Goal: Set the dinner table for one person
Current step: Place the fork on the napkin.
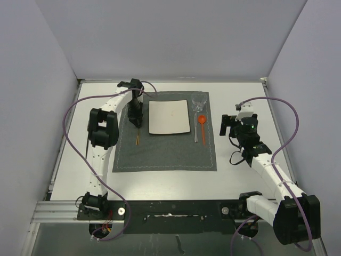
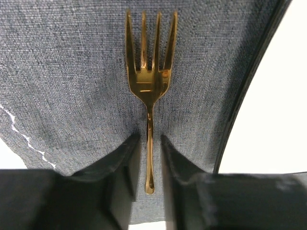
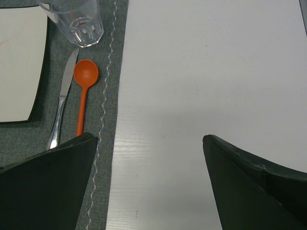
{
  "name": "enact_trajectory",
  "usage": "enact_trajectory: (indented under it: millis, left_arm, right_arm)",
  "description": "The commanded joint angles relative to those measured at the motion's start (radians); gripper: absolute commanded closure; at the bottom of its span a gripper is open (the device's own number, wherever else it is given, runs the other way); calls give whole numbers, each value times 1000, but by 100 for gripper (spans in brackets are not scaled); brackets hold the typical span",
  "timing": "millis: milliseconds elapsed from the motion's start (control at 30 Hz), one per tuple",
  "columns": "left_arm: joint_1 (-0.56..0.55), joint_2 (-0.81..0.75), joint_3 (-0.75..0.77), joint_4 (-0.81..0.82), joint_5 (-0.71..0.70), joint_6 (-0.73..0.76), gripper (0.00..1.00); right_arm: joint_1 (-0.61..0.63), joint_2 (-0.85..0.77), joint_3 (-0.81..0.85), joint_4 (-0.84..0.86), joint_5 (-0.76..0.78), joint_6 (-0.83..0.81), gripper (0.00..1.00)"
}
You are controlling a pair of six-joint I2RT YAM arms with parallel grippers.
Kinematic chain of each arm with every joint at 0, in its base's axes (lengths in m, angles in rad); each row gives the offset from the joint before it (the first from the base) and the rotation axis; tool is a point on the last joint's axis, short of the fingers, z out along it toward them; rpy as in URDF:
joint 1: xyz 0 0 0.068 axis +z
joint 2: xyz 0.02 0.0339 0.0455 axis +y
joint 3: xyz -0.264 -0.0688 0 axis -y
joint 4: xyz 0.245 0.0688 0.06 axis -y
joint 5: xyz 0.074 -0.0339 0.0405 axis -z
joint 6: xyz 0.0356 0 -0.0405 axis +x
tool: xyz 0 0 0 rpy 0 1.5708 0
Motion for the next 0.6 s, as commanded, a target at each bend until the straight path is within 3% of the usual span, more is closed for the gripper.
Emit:
enact_trajectory:
  millis: [0,200,567]
  left_arm:
    - [-10,26,22,3,-25,-8,71]
    - [-13,-1,28,4,-30,-2,58]
    - [-9,-91,74,-48,-52,5,55]
  right_arm:
    - [5,-5,39,36,18,-1,2]
    - [6,-12,40,32,18,0,2]
    - [6,-27,39,30,16,3,2]
